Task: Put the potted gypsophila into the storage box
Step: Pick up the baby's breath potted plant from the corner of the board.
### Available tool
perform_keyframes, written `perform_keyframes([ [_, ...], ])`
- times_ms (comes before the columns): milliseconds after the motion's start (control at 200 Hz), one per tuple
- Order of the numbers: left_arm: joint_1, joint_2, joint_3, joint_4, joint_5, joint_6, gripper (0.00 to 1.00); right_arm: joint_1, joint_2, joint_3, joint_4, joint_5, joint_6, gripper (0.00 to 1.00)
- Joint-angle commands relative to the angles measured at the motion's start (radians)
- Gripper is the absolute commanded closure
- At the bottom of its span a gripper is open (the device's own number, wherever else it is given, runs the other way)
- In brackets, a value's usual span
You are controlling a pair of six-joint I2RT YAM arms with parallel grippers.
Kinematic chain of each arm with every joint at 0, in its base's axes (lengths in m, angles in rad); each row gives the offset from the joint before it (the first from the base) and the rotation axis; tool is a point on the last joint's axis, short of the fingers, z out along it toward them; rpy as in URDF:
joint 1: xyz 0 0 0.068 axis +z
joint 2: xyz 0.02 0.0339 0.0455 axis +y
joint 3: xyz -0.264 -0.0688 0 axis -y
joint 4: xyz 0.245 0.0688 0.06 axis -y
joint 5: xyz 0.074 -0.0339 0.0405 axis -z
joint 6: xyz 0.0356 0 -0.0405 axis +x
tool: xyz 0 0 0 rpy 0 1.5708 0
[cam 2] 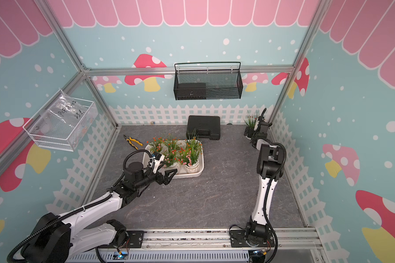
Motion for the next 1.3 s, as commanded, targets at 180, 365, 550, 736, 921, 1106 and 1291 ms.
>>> perform_keyframes([
  [180,-0.002,0.037,0.028,0.003,0.009,0.033,0.01,0.002,0.02,0.024,0.0,0.013,-0.018,0.08],
  [365,-0.003,0.046,0.034,-0.001,0.022,0.033,0.01,0.002,0.014,0.013,0.02,-0.001,-0.035,0.13],
  [550,-0.003,0.03,0.029,-0.007,0.021,0.032,0.01,0.003,-0.031,-0.04,0.075,-0.015,-0.055,0.18],
  [736,-0.003,-0.004,0.032,-0.038,-0.01,0.007,0.01,0.009,-0.17,-0.22,0.215,-0.006,-0.051,0.22],
  [921,-0.003,-0.067,0.027,-0.102,-0.082,-0.025,0.01,0.017,-0.314,-0.417,0.318,-0.033,-0.022,0.26],
  [1106,-0.003,-0.12,0.068,-0.219,-0.135,-0.057,0.01,0.033,-0.465,-0.627,0.393,-0.036,0.007,0.28],
  [1291,-0.003,-0.163,0.056,-0.236,-0.138,-0.169,0.02,0.07,-0.625,-0.795,0.408,-0.013,0.019,0.29],
])
